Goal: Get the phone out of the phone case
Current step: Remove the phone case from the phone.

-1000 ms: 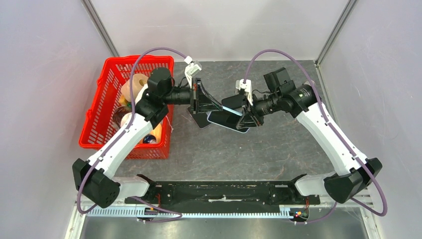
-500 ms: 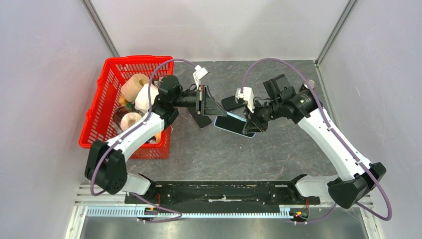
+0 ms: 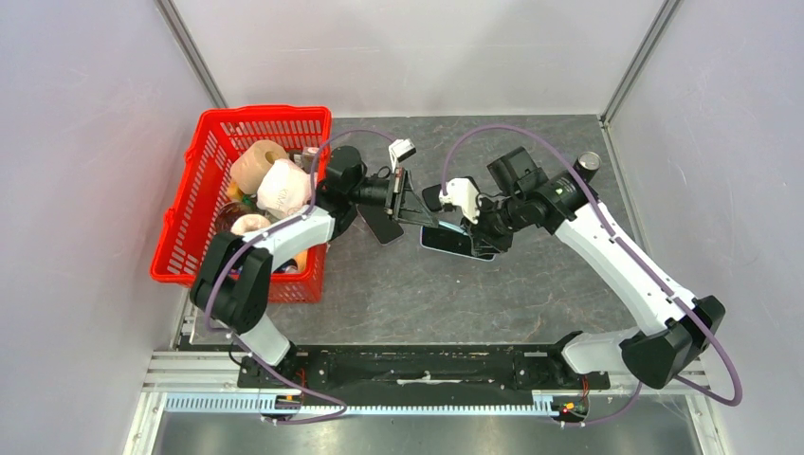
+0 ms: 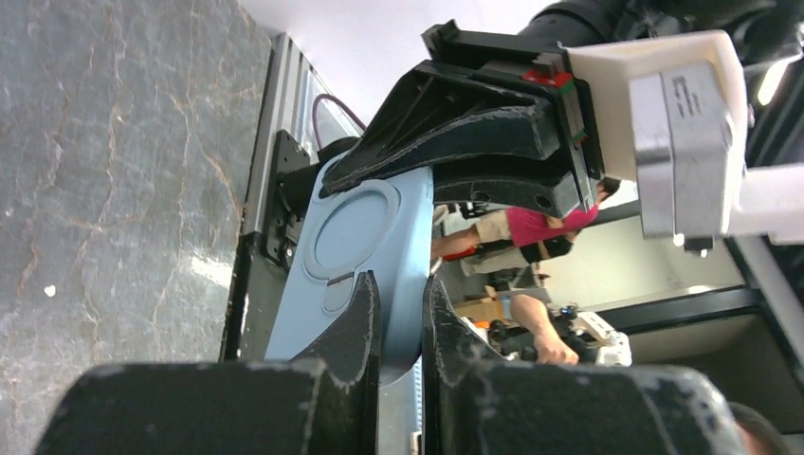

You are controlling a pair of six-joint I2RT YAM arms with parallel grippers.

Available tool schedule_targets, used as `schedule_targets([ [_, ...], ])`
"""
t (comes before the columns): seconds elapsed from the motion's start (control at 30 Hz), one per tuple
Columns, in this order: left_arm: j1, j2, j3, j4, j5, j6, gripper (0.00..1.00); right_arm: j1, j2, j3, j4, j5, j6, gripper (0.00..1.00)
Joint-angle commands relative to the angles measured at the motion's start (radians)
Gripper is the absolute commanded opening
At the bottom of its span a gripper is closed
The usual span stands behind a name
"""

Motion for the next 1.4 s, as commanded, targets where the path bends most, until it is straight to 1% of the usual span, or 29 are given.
schedule_targets([
  [0.0,-0.041,0.106,0.033,-0.061,-0.223,-0.196,0.02,0.100,0.000,0.091,0.200,-0.119,-0.133,0.00],
  [0.13,-0.044,0.149,0.053,0.005,-0.216,-0.239,0.02,0.113,-0.004,0.088,0.192,-0.116,-0.130,0.00],
  [0.33,-0.063,0.178,0.085,0.022,-0.207,-0.235,0.02,0.122,-0.008,0.085,0.188,-0.112,-0.130,0.00],
  [0.47,-0.071,0.169,0.093,0.021,-0.190,-0.188,0.02,0.121,0.002,0.101,0.188,-0.109,-0.110,0.00],
  [0.57,-0.071,0.142,0.125,-0.027,-0.140,-0.103,0.02,0.115,0.010,0.110,0.184,-0.112,-0.084,0.00],
  [0.63,-0.069,0.101,0.156,-0.147,-0.121,0.020,0.02,0.103,0.011,0.112,0.184,-0.128,-0.065,0.00],
  [0.7,-0.068,0.042,0.210,-0.390,-0.137,0.247,0.03,0.080,0.008,0.116,0.178,-0.151,-0.040,0.00],
  [0.73,-0.068,0.020,0.247,-0.506,-0.156,0.379,0.07,0.071,0.009,0.123,0.167,-0.166,-0.034,0.00],
  [0.77,-0.067,0.000,0.276,-0.621,-0.167,0.462,0.13,0.055,0.009,0.130,0.155,-0.183,-0.024,0.00],
  [0.8,-0.062,-0.018,0.307,-0.695,-0.173,0.536,0.22,0.039,0.010,0.136,0.139,-0.198,-0.018,0.00],
  [0.83,-0.057,-0.031,0.331,-0.767,-0.175,0.584,0.33,0.025,0.014,0.144,0.120,-0.220,-0.014,0.00],
  [0.87,-0.047,-0.047,0.353,-0.834,-0.174,0.642,0.40,0.010,0.017,0.152,0.100,-0.234,-0.012,0.00],
  [0.9,-0.037,-0.059,0.382,-0.897,-0.175,0.711,0.46,-0.003,0.022,0.162,0.073,-0.250,-0.013,0.00],
  [0.97,-0.012,-0.082,0.442,-1.049,-0.183,0.839,0.54,-0.028,0.027,0.174,0.031,-0.280,-0.017,0.00],
  [1.13,0.063,-0.161,0.541,-1.293,-0.150,1.095,0.69,-0.071,0.030,0.159,-0.003,-0.326,-0.003,0.00],
  [1.2,0.066,-0.196,0.567,-1.401,-0.166,1.233,0.71,-0.087,0.035,0.151,-0.004,-0.339,0.009,0.00],
  [1.3,0.066,-0.269,0.539,-1.480,-0.201,1.379,0.73,-0.104,0.050,0.155,-0.011,-0.369,0.026,0.00],
  [1.37,0.065,-0.325,0.479,-1.482,-0.234,1.451,0.76,-0.117,0.064,0.166,-0.024,-0.417,0.033,0.00],
])
